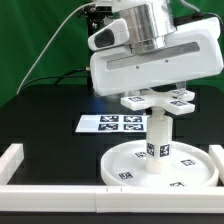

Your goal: Assemble round table

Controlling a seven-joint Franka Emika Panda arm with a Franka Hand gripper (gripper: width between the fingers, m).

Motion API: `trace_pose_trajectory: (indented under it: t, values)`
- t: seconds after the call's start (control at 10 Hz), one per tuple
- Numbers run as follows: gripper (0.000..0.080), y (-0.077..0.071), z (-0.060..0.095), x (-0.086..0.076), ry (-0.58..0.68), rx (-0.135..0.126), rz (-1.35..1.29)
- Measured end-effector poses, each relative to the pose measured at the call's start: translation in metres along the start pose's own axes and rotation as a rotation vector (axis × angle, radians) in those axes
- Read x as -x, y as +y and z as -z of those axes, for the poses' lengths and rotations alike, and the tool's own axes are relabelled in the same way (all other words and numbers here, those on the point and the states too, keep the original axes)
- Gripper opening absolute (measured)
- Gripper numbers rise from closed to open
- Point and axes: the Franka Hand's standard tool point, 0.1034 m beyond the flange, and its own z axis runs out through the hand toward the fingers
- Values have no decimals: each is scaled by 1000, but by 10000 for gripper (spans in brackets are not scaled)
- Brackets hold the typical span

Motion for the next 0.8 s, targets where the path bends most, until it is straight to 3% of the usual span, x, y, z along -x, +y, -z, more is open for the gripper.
trace_pose_trajectory:
  t: [0.6,0.7,0.8]
  values:
    - [366,-1,-4,-3,21,3,7]
    - [436,-1,-4,-3,22,3,7]
    - [436,-1,-4,-3,21,3,7]
